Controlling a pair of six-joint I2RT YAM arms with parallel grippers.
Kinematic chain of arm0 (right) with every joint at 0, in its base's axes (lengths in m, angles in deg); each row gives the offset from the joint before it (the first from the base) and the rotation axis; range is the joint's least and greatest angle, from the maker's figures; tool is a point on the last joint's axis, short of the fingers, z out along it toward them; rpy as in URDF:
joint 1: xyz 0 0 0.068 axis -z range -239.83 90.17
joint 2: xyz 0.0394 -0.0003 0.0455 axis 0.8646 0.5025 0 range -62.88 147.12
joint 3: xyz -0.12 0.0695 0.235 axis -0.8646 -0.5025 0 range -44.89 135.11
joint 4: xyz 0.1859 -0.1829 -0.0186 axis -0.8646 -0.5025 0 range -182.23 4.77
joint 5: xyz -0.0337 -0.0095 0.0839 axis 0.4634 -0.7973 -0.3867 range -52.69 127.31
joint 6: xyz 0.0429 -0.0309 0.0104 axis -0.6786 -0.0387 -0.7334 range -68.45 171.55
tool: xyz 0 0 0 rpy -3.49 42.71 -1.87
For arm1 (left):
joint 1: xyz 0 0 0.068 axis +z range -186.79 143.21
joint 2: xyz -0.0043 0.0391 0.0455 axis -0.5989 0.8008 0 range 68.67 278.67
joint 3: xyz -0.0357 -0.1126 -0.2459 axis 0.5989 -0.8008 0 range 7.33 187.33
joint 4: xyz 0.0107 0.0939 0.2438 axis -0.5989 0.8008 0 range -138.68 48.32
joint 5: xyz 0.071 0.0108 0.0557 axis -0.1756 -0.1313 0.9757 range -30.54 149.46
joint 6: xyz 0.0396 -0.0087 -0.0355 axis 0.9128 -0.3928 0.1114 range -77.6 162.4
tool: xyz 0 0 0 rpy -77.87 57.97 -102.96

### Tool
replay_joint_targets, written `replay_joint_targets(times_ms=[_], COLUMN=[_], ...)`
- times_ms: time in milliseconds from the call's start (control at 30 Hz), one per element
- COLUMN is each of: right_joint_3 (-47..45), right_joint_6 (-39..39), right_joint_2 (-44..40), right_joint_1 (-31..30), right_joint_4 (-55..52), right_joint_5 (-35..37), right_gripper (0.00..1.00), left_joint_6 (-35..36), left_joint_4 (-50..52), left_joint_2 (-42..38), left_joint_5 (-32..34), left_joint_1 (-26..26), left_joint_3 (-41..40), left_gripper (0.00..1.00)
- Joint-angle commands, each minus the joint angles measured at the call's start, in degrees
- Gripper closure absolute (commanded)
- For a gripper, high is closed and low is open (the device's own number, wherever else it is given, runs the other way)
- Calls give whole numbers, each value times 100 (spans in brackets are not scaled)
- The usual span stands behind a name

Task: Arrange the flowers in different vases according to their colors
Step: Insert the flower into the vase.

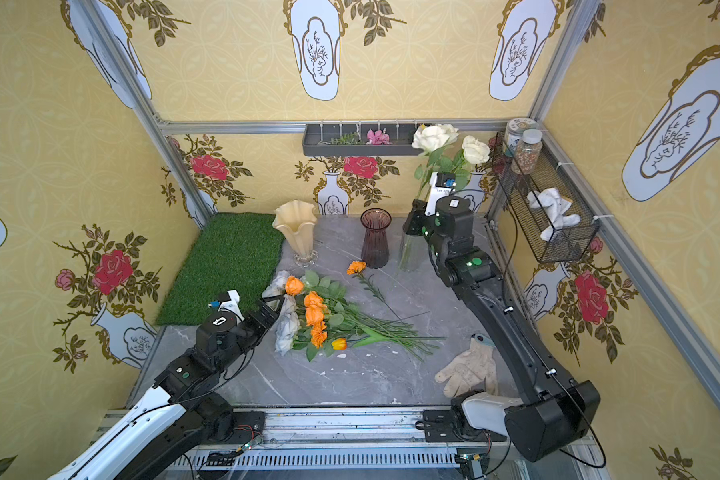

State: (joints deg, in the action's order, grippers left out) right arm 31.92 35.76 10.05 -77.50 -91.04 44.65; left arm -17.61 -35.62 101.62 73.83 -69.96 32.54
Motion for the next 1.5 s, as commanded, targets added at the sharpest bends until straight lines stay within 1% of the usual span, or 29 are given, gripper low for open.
replay_joint_targets(times_ms=[0, 100, 167, 267, 433, 567, 667, 900, 1033, 1100, 1233, 1267, 1367, 1467], right_joint_3=[-53, -61, -92, -151, -141, 125, 163, -578, -780, -815, -776, -758, -703, -655], right_joint_6=[438, 557, 456, 424, 115, 145, 261, 360, 234, 200, 207, 221, 371, 480], right_joint_2=[139, 361, 482, 637, 862, 1123, 1256, 1337, 1396, 1400, 1294, 1250, 1053, 775], right_joint_1=[131, 312, 491, 652, 944, 972, 972, 959, 936, 908, 822, 783, 625, 442], right_joint_4=[1503, 1984, 2250, 2608, 3076, 3110, 3143, 3457, 3446, 3360, 3032, 2916, 2496, 1990], right_joint_5=[405, 493, 389, 431, 364, 339, 339, 478, 371, 237, 145, 124, 126, 250], right_gripper=[100, 100, 100, 100, 100, 100, 100, 100, 100, 86, 41, 34, 28, 27], left_joint_6=[129, 164, 182, 213, 260, 288, 304, 323, 323, 323, 323, 323, 308, 297], left_joint_4=[-218, -264, -286, -289, -306, -339, -339, -368, -370, -367, -389, -390, -405, -417], left_joint_2=[74, 128, 155, 212, 315, 402, 414, 441, 450, 454, 449, 449, 416, 342], left_joint_5=[30, 23, 22, 5, -13, -13, -13, -4, -4, -4, 4, 5, 4, 4], left_joint_1=[8, 4, 3, 3, 3, 6, 3, 3, 3, 4, 4, 3, 4, 4], left_joint_3=[27, 41, 54, 79, 123, 152, 166, 161, 165, 161, 155, 152, 133, 97], left_gripper=[0, 0, 0, 0, 0, 0, 0, 0, 0, 0, 0, 0, 0, 0])
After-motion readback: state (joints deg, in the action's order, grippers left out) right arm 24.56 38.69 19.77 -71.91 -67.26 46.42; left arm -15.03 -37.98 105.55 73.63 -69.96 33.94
